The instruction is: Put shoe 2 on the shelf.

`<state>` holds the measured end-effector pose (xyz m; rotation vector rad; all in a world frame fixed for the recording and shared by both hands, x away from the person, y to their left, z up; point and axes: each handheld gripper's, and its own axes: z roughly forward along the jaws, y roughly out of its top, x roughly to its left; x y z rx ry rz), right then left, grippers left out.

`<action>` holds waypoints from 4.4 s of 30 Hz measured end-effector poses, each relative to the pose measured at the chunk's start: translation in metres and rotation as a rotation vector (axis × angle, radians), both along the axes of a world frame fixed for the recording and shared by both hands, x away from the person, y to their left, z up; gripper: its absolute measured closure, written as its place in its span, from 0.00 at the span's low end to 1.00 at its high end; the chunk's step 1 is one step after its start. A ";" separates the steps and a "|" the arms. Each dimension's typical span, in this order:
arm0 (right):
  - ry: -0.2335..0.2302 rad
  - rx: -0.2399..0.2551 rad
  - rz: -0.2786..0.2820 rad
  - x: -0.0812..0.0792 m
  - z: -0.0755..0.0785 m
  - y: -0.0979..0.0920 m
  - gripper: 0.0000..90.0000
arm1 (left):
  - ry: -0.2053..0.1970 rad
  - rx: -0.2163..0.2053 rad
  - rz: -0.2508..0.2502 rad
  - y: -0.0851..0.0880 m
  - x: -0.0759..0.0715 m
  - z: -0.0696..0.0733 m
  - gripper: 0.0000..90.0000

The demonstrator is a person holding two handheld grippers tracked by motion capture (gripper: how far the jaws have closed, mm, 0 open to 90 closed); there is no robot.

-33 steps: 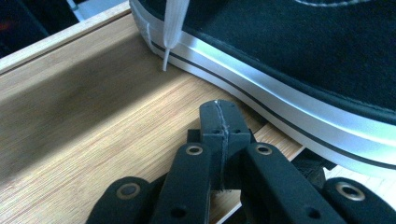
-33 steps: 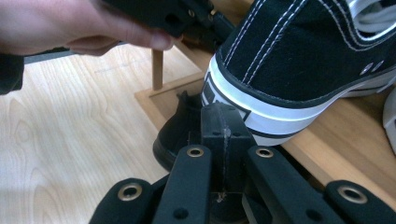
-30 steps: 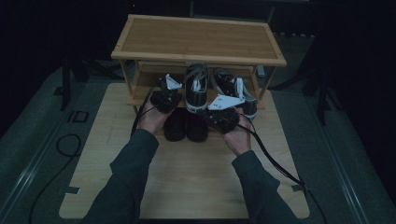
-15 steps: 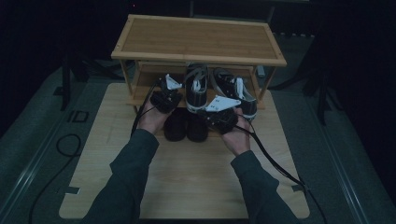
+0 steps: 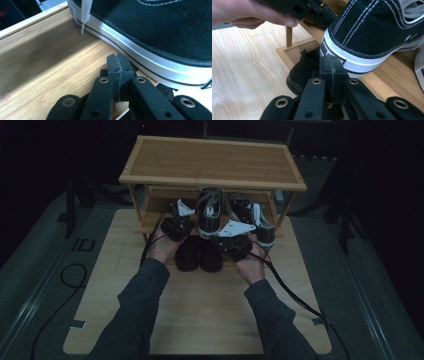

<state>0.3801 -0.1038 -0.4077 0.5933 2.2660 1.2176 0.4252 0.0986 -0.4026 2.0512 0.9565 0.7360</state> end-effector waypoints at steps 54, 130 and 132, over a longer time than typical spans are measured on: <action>0.104 0.002 0.044 -0.014 0.003 -0.083 0.99 | 0.017 -0.028 -0.001 0.002 0.000 0.000 1.00; 0.096 0.052 -0.015 -0.019 0.000 -0.145 1.00 | 0.020 -0.033 -0.001 0.002 0.001 0.000 1.00; 0.094 0.052 -0.012 -0.019 0.000 -0.142 1.00 | 0.020 -0.032 -0.001 0.002 0.001 0.000 1.00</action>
